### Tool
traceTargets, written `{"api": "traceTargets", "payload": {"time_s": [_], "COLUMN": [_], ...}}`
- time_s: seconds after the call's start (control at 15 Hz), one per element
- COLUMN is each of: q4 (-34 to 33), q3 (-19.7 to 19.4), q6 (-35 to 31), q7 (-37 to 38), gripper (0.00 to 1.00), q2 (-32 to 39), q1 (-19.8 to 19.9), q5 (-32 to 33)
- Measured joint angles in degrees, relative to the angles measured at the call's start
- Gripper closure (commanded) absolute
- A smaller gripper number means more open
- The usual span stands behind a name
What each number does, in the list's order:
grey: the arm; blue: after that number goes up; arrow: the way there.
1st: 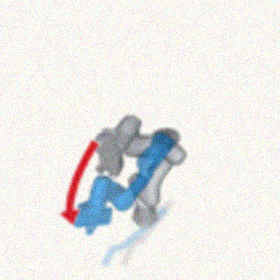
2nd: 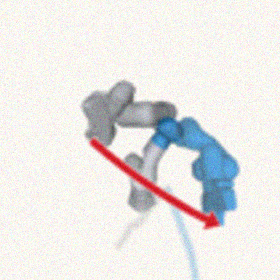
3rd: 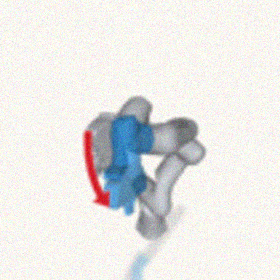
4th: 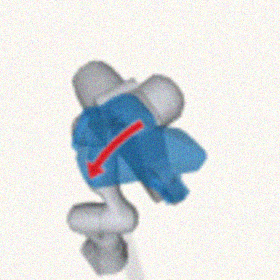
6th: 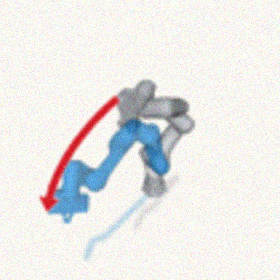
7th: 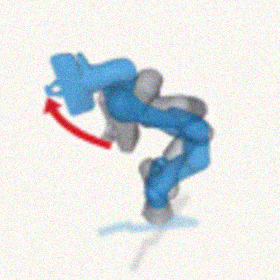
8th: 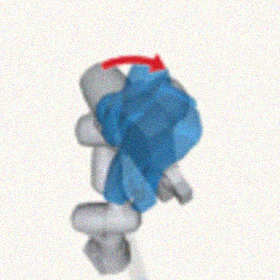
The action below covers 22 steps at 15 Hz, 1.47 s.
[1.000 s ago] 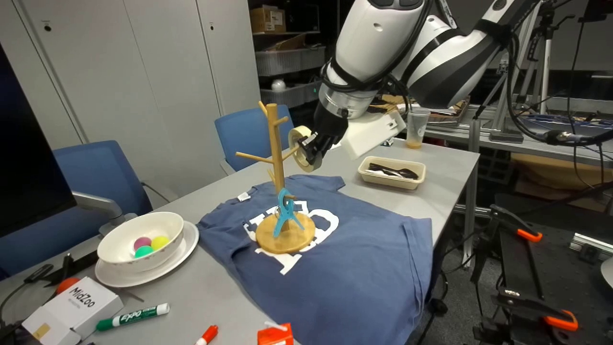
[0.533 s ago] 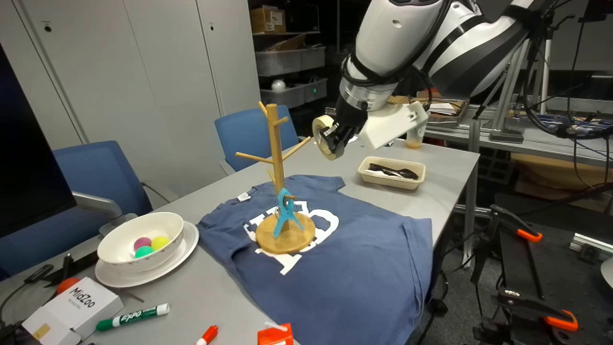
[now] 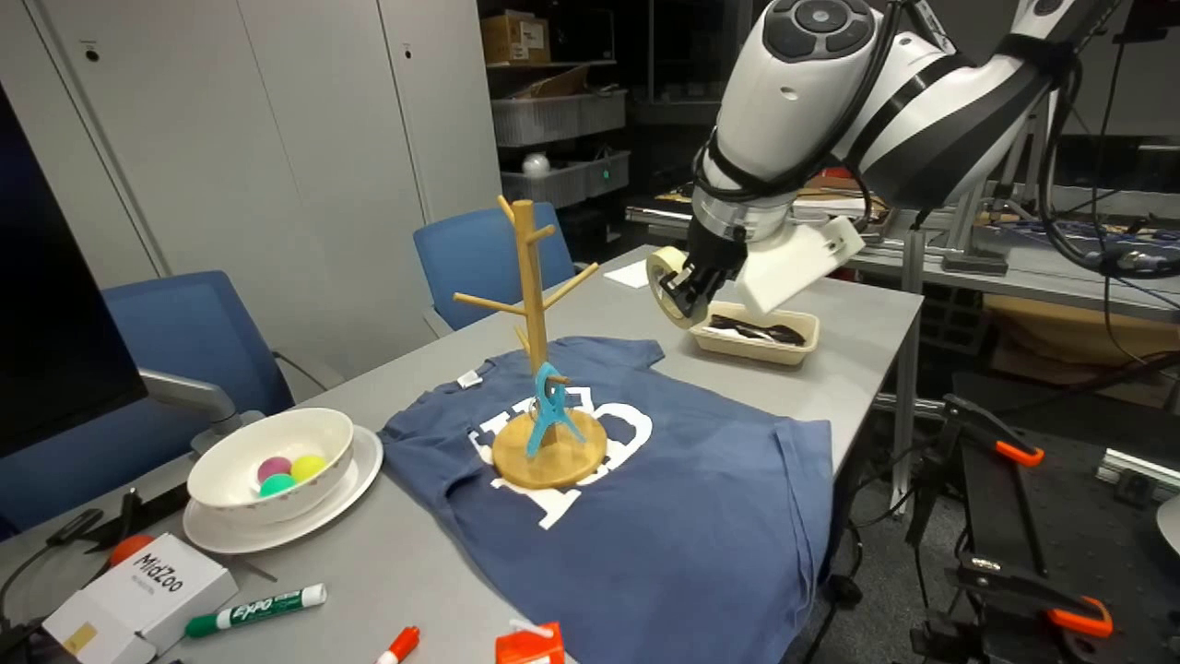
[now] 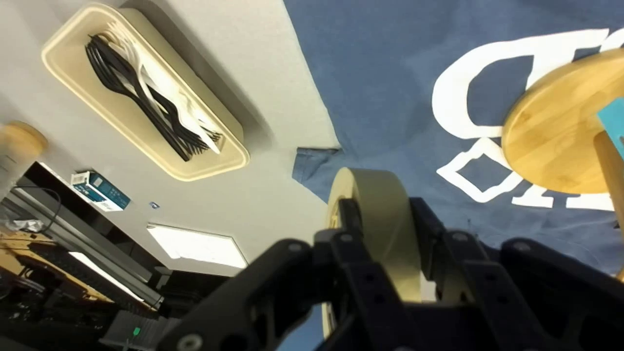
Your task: Pick up the tape from the wooden holder and put it on the table.
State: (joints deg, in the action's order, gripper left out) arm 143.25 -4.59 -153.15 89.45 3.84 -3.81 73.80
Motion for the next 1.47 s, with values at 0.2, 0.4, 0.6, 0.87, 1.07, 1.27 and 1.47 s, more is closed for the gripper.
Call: {"api": "traceTargets", "payload": {"time_s": [0.2,0.4,0.6,0.87,1.07,1.27,1.47], "q4": [0.5,0.2,-1.1,-3.4,-4.7,-5.7,-6.6], "q3": [-0.2,-0.3,-0.3,-0.3,-0.3,-0.3,-0.3], "q6": [0.0,0.0,0.4,0.9,0.9,0.9,0.9], "q7": [-0.5,-2.7,-6.3,-12.1,-17.1,-21.5,-25.0], "gripper": [0.93,0.93,0.93,0.93,0.93,0.93,0.65], "q2": [2.4,6.1,9.9,13.7,15.6,16.8,17.5], "q1": [0.2,0.7,0.9,0.9,1.1,1.1,1.1], "q5": [-0.8,-3.7,-7.3,-12.9,-17.9,-22.3,-25.8]}}
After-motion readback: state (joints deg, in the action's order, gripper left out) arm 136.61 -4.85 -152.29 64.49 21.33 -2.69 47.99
